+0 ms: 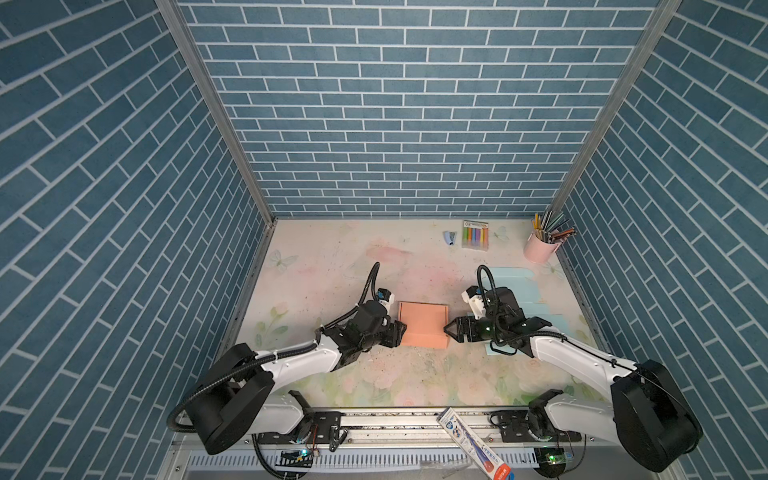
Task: Fold the paper box
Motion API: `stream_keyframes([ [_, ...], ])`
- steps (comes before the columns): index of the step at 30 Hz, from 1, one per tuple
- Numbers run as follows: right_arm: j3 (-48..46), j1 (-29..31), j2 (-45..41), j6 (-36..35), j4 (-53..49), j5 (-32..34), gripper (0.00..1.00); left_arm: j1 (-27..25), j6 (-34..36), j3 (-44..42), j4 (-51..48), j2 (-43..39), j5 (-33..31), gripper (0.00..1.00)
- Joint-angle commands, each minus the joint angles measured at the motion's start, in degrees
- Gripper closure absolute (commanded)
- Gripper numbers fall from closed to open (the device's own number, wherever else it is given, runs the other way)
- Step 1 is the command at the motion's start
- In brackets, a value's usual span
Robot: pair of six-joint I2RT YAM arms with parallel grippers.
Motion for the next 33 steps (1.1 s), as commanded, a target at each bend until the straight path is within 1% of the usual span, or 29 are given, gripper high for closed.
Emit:
stream_keyframes([
  [1, 5.49, -0.17, 1.41, -3.74, -1.59, 4.8, 0.11, -7.73, 3.59, 2.8, -8.77, -0.58, -13.43, 0.29],
  [3, 8.23, -0.79, 4.75, -5.87, -0.03, 5.16, 0.11, -14.09, 6.09, 3.63, -8.76, -0.04, -18.39, 0.25],
  [5, 12.52, -1.42, 10.12, -7.54, 0.08, 4.08, 0.11, -20.44, 8.92, 4.24, -7.7, 1.43, -22.89, 0.19],
  [7, 16.61, -1.67, 15.14, -9.25, -0.37, 3.05, 0.12, -24.95, 11.92, 4.03, -4.49, 3.54, -25.69, 0.15],
  [8, 18.13, -1.7, 17.3, -9.87, -0.04, 2.44, 0.12, -26.82, 13.29, 4.1, -2.6, 5.1, -27.19, 0.12],
  [9, 19.11, -1.74, 18.78, -10.09, 0.53, 1.95, 0.12, -28.07, 14.1, 4.17, -1.38, 6.57, -28.75, 0.12],
  [12, 22.12, -1.79, 23.39, -11.51, 0.57, 0.81, 0.12, -30.86, 16.81, 5.1, 1.64, 11.82, -37.37, 0.12],
  [14, 22.68, -1.79, 25.45, -11.77, 1.11, -0.17, 0.13, -31.42, 18.67, 5.15, 4.09, 14.2, -41.08, 0.12],
  [17, 21.66, -1.79, 27.34, -11.11, 3.33, -2.54, 0.14, -31.43, 24.04, 4.08, 10.34, 16.19, -42.42, 0.12],
  [20, 21.51, -1.7, 28.63, -11.15, 3.67, -3.32, 0.16, -31.12, 28.92, 4.74, 13.83, 19.48, -45.93, 0.12],
  [25, 21.05, -1.34, 29.46, -11.19, 3.97, -3.35, 0.18, -30.08, 36.0, 7.39, 15.36, 24.88, -46.19, 0.12],
  [29, 21.38, -0.37, 30.64, -11.71, 3.42, -2.66, 0.19, -29.16, 38.76, 9.08, 14.54, 27.97, -48.05, 0.12],
  [33, 21.21, 0.41, 31.31, -11.99, 3.21, -1.87, 0.2, -27.76, 39.91, 9.45, 16.0, 28.4, -49.49, 0.12],
])
